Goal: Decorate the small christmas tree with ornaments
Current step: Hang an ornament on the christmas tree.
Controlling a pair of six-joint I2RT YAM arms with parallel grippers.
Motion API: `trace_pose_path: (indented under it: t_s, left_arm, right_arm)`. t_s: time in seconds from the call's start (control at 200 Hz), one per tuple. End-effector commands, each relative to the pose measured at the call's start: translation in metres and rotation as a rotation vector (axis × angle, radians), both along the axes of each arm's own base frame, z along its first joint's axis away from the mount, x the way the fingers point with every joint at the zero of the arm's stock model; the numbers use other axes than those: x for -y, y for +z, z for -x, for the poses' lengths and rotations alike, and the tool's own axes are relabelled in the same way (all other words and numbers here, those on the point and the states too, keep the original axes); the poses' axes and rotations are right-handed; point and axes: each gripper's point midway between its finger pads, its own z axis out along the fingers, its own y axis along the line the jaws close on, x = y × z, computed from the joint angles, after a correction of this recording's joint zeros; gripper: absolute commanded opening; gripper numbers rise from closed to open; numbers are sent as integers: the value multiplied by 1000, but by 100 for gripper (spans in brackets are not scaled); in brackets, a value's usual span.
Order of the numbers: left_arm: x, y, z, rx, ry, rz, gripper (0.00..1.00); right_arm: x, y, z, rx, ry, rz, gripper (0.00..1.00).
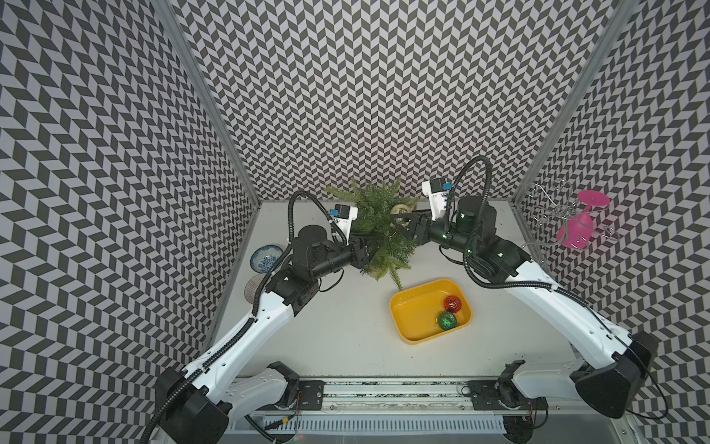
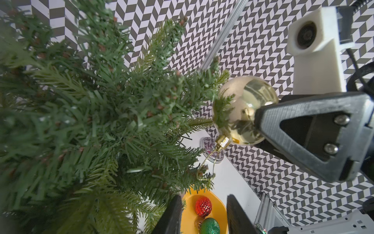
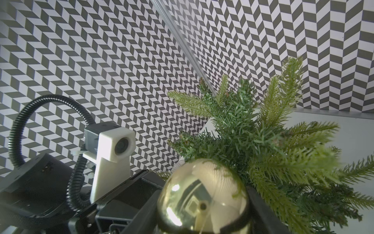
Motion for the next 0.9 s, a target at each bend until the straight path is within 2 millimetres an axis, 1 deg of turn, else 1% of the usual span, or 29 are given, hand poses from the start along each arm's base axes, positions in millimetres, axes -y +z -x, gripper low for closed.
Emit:
trace_pose_path:
  t_s: [0.0,0.105,0.315,0.506,0.586,0.706,0.806,0.896]
  left_arm:
    - [-2,17,-2,52,11,14,40]
    - [-3,17,-3,50,19,13,42]
    - [-3,14,-11,37,42,-1,42]
    - [-1,12,-14,28,48,-8,41]
    - [-2,12,-16,30,55,-10,42]
    - [-2,9,-18,22,63,-21,41]
    - [-1,5,-19,12,62,-26,41]
    - [-1,7,-19,16,60,-22,41]
  right_arm:
    - [-4,5,-3,28,18,-34,60]
    - [-4,5,-4,28,13,-38,60]
    - [5,-7,-16,-2,-76,-1,60]
    - [15,-13,-15,-25,-121,0,60]
    - [18,-15,-11,-42,-126,-10,60]
    - [20,-22,-6,-72,-120,-20,60]
    - [21,-21,2,-83,-104,-48,60]
    - [23,-18,8,-85,-96,-76,60]
